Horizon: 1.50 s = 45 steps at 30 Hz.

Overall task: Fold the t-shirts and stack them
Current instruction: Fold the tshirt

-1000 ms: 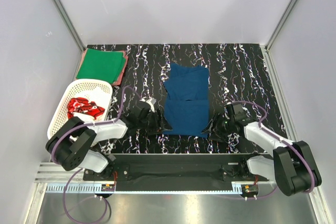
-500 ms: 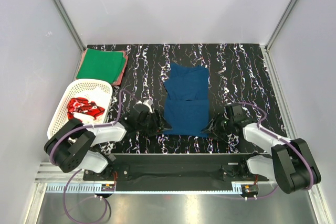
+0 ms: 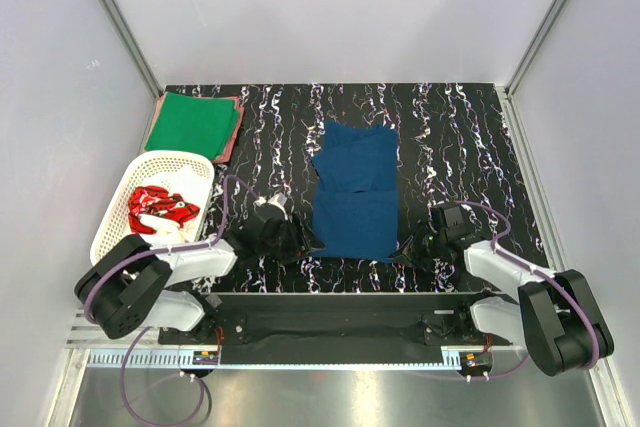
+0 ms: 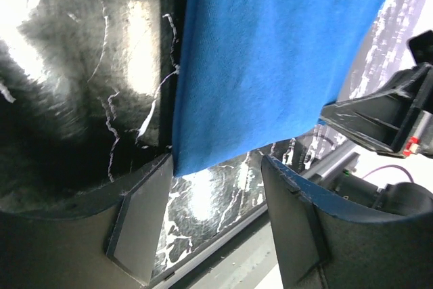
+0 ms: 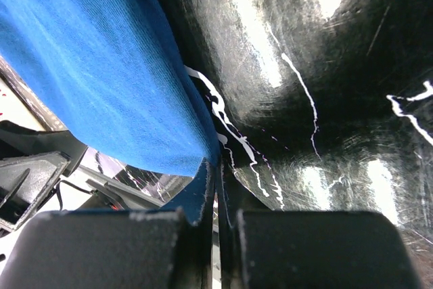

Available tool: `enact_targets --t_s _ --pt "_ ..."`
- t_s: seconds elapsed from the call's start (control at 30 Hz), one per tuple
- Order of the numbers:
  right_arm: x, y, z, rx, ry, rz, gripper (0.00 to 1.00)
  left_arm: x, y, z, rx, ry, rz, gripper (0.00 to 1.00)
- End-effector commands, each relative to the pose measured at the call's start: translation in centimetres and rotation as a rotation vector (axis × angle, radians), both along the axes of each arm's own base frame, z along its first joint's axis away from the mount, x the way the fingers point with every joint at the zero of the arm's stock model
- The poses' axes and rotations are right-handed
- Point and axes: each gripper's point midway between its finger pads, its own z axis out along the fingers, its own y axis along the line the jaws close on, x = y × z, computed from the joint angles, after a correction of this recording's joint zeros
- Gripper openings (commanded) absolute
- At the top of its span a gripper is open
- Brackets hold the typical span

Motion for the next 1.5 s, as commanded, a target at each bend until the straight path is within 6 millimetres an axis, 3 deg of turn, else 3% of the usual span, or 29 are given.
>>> enact_targets --t_s 0.0,0.03,0.3,0.53,0.8,1.03,1.17,1.3,1.47 --pt "-1.0 -0.9 -1.1 -0.062 0.033 -0.007 0.0 -4.4 7.6 -6.7 0.405 0.164 0.026 0.64" --pt "-1.1 -0.9 -1.1 -0.06 0.032 -0.005 0.0 -4.5 8.3 -6.9 0.449 0.163 0.038 0.64" --pt "-0.8 -0.6 -0.5 -0.038 0.013 -0.004 0.0 -4.2 7.1 -6.7 0.523 0.149 0.011 0.62" --pt "-1.0 -0.6 0.1 -0.029 -0.003 -0.001 0.0 -4.5 8.2 -6.9 0.606 0.151 0.031 0.59" --pt "-1.0 -0.6 0.2 -0.027 -0.011 0.007 0.0 -5.8 6.4 -7.7 0.497 0.206 0.003 0.61" --pt "-0.9 -0.5 0.0 -0.024 -0.007 0.007 0.0 -6.7 6.4 -8.4 0.477 0.232 -0.006 0.52" --pt "-0.9 -0.5 0.1 -0.024 -0.01 0.005 0.0 -7.0 7.5 -8.7 0.523 0.238 0.004 0.5" --pt "-1.1 -0.6 0.2 -0.026 -0.01 0.002 0.0 -7.5 8.8 -8.8 0.561 0.239 0.022 0.56" --pt "-1.1 -0.6 0.2 -0.025 -0.014 0.0 0.0 -7.1 9.1 -8.0 0.606 0.206 0.023 0.56"
